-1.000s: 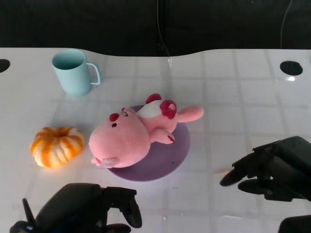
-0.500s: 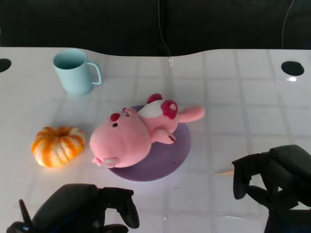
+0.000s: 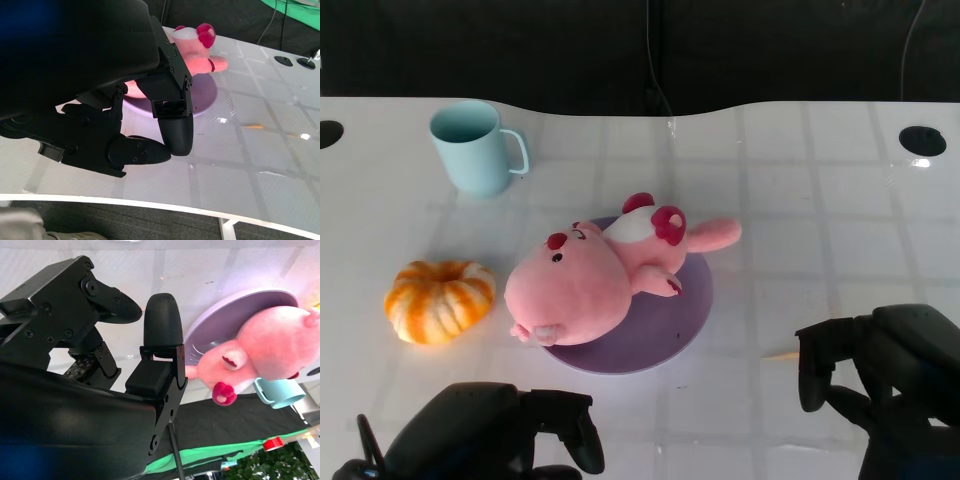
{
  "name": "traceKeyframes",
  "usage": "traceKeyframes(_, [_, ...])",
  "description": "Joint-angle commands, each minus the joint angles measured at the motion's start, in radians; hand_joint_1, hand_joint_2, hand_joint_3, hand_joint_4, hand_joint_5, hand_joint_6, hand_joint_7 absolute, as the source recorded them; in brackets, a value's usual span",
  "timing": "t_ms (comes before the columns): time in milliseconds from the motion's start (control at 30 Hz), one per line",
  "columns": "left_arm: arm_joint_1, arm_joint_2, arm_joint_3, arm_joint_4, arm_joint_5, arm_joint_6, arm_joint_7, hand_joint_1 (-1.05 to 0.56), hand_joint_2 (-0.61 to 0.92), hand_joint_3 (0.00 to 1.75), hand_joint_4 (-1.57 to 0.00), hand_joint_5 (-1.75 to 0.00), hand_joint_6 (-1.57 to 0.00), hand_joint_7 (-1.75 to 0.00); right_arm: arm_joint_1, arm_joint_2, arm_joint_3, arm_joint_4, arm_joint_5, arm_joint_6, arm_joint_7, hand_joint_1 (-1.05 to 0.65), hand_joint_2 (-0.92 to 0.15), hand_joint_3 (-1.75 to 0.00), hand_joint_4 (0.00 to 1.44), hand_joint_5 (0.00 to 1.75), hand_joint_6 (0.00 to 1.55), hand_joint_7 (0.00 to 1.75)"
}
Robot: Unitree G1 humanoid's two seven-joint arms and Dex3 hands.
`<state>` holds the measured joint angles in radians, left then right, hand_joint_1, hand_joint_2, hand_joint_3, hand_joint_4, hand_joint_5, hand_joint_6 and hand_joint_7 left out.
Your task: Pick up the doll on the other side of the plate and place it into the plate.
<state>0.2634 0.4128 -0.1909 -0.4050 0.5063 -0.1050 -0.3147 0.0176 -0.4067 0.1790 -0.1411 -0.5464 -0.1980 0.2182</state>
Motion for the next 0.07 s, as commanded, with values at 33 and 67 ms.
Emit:
traceKeyframes(33, [0.005,0.012,0.008,0.006,0.001,-0.012,0.013,-0.29,0.92,0.33,-0.66,-1.54,-0.73,-1.03,-0.003,-0.011,-0.002,-0.014,0.012,-0.001,0.004,-0.04,-0.42,-1.0,0.93,1.67,0.95,1.07])
traceKeyframes(67, [0.005,0.012,0.008,0.005,0.003,-0.012,0.013,-0.29,0.92,0.33,-0.66,-1.54,-0.73,-1.03,-0.003,-0.011,-0.001,-0.016,0.012,0.002,0.006,-0.04,-0.42,-1.0,0.94,1.67,0.96,1.06])
